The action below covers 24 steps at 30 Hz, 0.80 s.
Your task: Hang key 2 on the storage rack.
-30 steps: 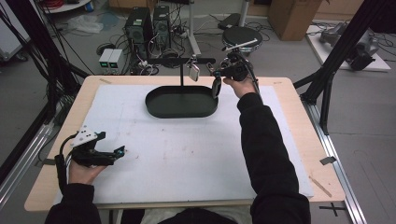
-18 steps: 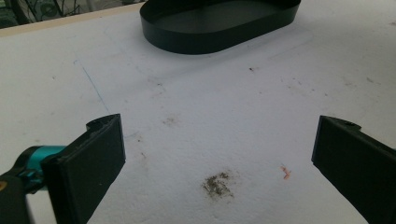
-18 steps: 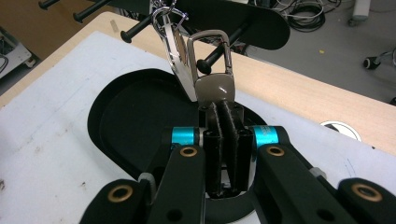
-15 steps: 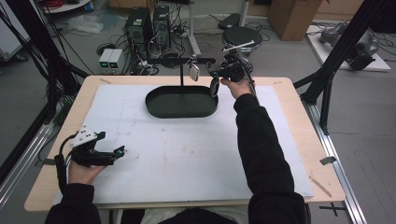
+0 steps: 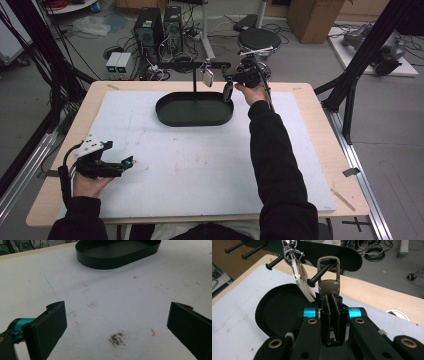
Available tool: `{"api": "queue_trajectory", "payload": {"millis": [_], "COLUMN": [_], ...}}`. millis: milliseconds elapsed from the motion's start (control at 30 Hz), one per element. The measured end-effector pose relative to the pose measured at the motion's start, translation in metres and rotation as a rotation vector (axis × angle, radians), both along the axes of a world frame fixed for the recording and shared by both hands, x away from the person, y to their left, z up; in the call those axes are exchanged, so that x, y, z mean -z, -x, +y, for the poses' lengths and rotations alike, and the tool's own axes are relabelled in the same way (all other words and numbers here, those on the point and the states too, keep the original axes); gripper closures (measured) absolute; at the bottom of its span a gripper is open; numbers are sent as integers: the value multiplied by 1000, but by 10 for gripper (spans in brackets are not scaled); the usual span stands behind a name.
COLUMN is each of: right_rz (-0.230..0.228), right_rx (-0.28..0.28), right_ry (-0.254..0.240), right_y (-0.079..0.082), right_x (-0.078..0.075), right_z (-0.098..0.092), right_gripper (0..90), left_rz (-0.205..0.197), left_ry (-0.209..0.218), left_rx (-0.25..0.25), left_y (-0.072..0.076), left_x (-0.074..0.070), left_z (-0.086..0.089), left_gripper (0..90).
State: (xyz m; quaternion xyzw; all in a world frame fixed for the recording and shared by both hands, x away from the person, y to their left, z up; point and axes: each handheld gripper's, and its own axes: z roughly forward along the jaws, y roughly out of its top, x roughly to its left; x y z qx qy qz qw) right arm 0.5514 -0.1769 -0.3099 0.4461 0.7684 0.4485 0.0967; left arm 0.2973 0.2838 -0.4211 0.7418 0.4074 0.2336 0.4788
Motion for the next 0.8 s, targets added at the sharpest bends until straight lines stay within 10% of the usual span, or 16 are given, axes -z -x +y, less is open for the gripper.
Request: {"api": "queue_trajectory", "payload": {"millis": [200,500,800], "right_rz": [3,70,49], "right_rx": [-1,28,-20], "right_ry": [-44,-71,26], "right_y": [-7,-4,16], "right_x": [8,11,-4], "right_z": [-4,-22,-23], "right_gripper": [832,123,11], "left_rz": [1,-3,-4], "left_ry": [-3,-4,2], "left_rx": [0,0,-4], "left_y": [1,2,1], "left_x": [0,0,-1], "left_z": [0,0,0], "left_gripper": [32,32,32]}}
